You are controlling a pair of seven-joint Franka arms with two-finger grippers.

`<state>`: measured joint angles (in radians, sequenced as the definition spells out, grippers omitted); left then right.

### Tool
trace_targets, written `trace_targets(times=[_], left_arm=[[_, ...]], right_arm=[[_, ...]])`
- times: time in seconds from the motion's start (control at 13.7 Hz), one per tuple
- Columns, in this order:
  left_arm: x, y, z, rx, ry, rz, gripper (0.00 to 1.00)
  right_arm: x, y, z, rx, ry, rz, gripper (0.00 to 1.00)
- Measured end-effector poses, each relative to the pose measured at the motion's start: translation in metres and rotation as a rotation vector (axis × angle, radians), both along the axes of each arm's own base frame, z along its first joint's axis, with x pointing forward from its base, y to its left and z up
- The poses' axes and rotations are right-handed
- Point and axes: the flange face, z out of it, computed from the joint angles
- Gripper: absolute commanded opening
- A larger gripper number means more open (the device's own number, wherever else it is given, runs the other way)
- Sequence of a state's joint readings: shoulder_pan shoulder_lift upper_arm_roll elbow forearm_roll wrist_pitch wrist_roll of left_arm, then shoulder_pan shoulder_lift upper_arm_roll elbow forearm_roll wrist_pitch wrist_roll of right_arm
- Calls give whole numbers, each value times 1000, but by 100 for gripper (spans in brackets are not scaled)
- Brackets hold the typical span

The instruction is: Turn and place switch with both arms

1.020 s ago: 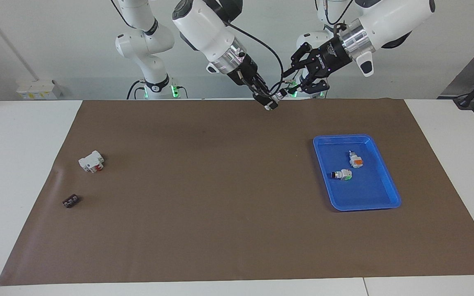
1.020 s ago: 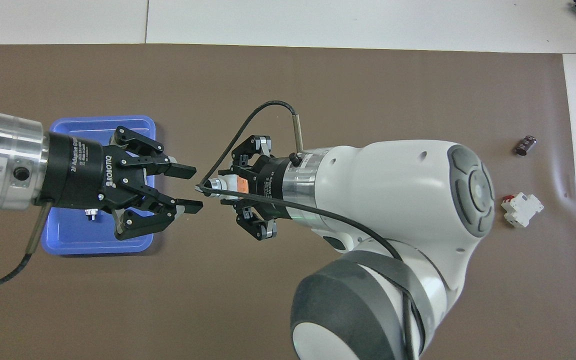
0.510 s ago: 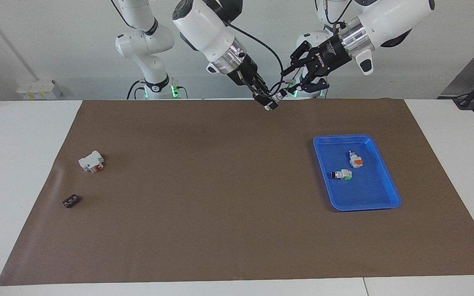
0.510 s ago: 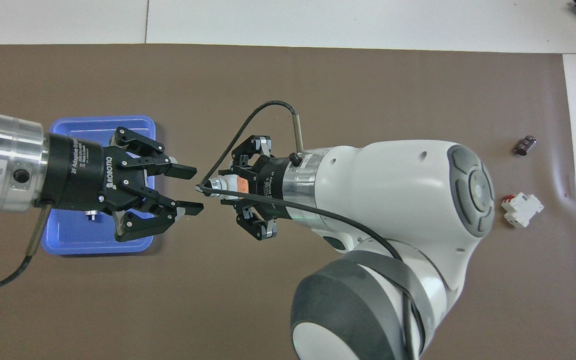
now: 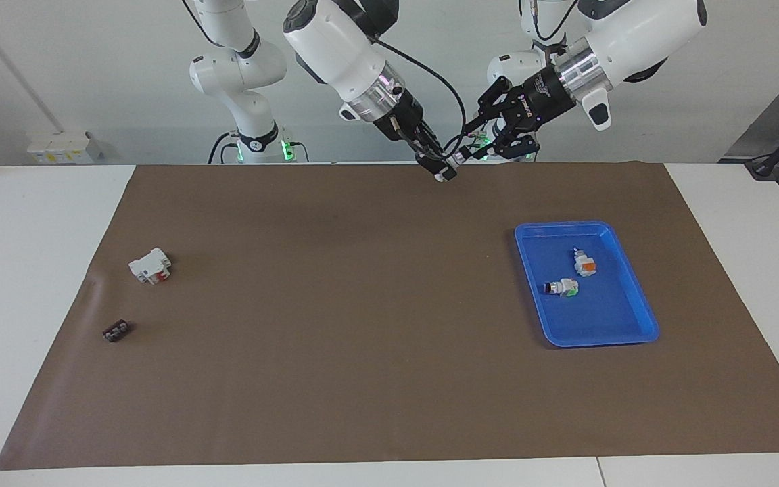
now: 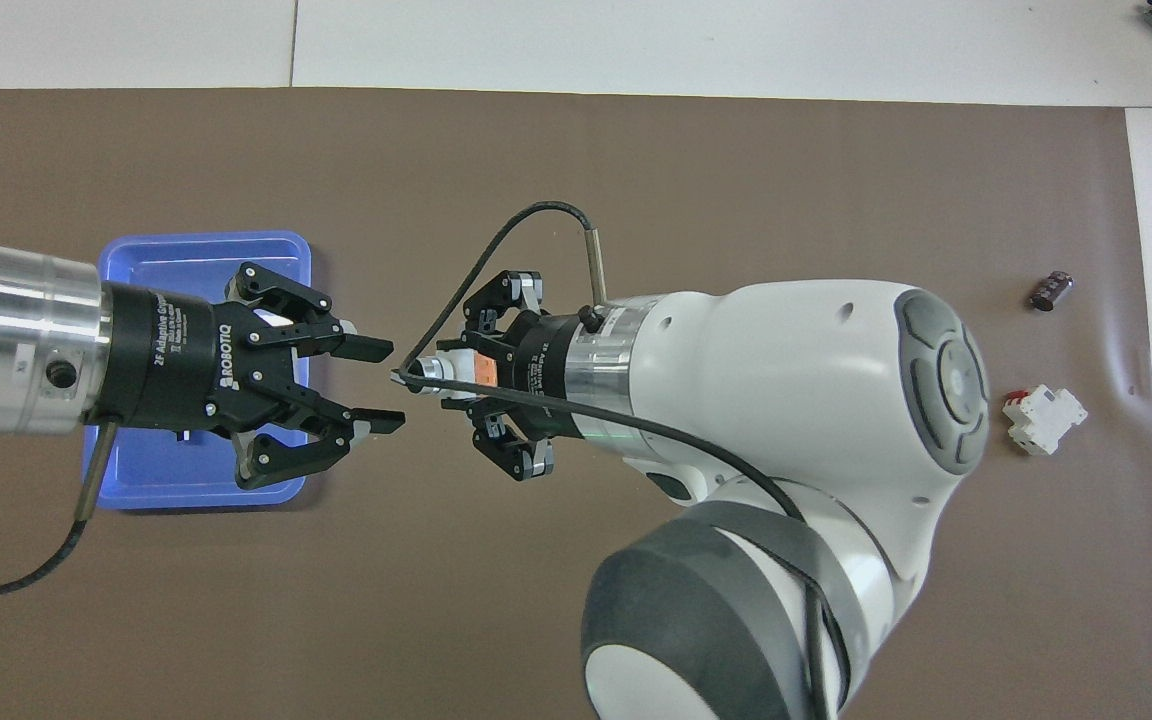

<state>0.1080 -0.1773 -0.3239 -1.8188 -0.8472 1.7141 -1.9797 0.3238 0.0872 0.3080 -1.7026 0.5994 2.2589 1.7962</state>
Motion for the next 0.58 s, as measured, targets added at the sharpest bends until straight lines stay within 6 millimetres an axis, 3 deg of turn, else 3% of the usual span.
trace_targets(times=[0.58], left_arm=[[-5, 2, -3, 7, -12, 14, 56]], right_arm=[[0, 0, 0, 0, 0, 0, 0]])
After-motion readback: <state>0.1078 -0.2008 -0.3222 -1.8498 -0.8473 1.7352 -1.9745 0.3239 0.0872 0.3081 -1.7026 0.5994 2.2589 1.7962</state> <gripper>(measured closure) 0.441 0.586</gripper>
